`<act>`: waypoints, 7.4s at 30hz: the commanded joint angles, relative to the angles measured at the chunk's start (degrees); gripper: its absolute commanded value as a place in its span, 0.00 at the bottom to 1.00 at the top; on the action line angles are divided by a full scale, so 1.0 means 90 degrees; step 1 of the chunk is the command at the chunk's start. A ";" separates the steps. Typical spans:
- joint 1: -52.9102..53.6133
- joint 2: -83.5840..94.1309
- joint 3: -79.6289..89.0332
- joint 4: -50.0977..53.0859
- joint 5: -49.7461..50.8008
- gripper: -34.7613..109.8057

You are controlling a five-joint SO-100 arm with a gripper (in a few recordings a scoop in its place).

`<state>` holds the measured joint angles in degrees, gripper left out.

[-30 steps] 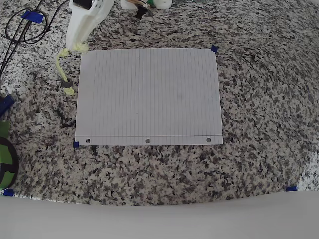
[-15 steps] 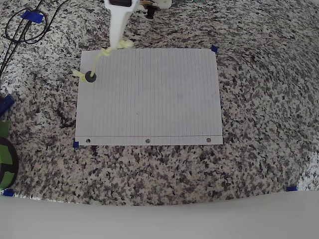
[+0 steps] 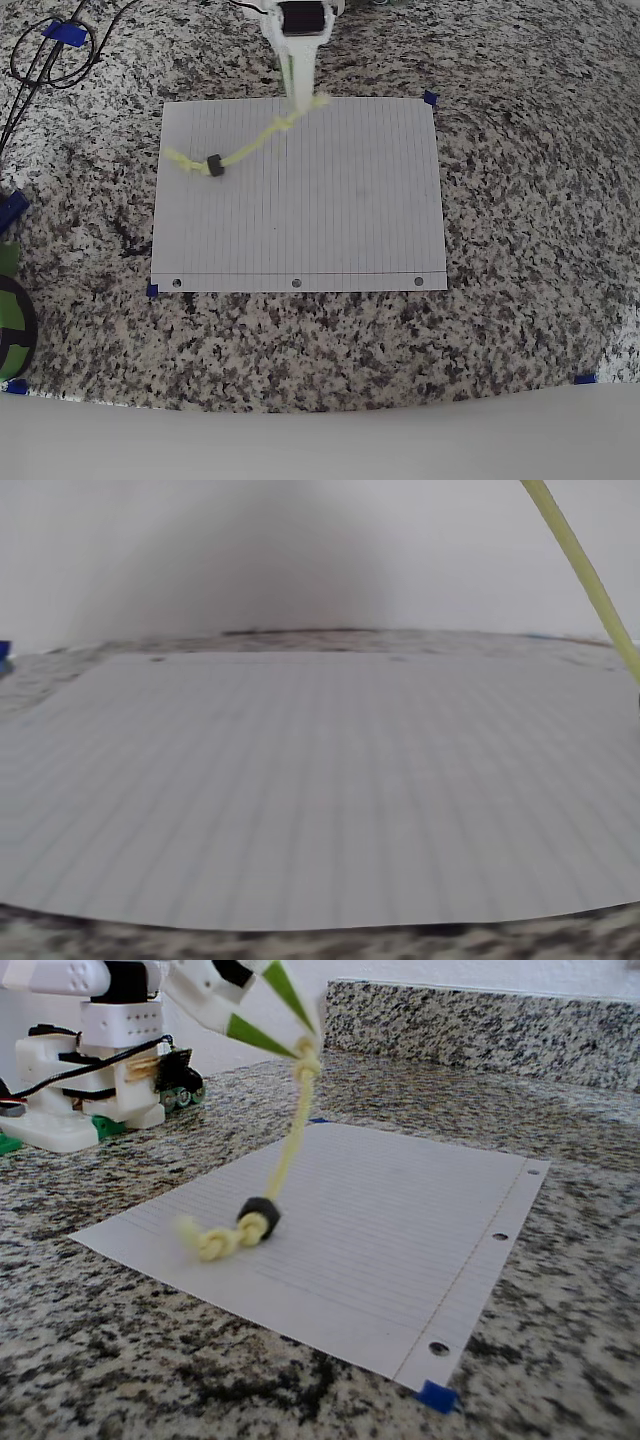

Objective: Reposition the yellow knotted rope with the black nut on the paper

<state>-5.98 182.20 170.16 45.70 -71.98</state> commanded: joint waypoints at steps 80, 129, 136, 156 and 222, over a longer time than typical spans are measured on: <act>0.2852 -0.9590 -0.5850 0.0752 -0.1914 0.54; 0.2578 -1.0801 -0.6719 0.0752 -0.1934 0.35; 0.2578 -1.0801 -0.6719 0.0801 -0.1943 0.24; 0.3213 -0.7275 -0.4756 -0.1299 0.0430 0.24; -0.0254 0.0332 0.1494 -0.3828 0.7061 0.24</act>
<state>-3.52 184.39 180.88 9.93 -8.88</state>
